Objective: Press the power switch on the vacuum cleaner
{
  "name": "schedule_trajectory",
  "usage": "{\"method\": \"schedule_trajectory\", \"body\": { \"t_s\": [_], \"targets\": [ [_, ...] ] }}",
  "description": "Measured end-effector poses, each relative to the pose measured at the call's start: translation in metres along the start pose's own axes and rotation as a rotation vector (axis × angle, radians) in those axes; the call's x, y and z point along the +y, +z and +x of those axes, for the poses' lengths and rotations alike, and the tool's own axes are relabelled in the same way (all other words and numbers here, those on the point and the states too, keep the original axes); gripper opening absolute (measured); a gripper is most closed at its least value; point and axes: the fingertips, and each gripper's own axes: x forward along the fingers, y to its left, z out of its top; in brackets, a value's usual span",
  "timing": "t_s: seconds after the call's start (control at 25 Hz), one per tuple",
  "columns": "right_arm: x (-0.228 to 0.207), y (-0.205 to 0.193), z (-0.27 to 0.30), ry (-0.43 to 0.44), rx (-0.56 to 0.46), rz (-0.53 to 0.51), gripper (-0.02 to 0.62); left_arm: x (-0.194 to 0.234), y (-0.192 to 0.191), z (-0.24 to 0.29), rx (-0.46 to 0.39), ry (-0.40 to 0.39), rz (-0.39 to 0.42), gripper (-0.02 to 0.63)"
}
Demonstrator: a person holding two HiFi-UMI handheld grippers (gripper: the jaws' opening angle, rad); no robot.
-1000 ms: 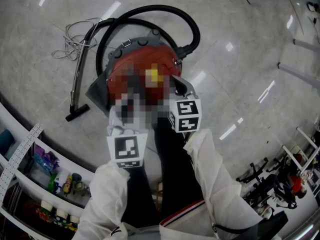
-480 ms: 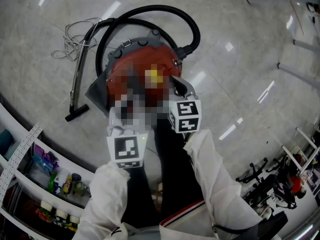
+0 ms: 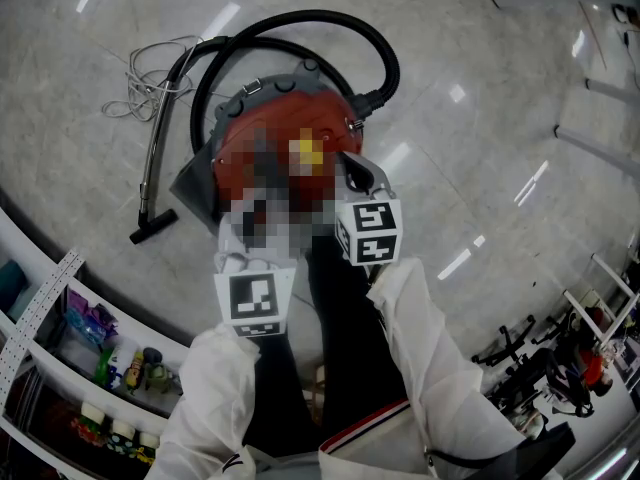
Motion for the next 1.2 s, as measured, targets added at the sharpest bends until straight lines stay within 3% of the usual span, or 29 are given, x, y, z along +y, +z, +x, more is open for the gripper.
{"method": "schedule_trajectory", "body": {
  "t_s": [1.2],
  "targets": [
    [-0.005,-0.009,-0.003,-0.033,0.027,0.035,0.002,0.005,-0.006,-0.019,-0.011,0.007,0.022,0.0]
  ]
}}
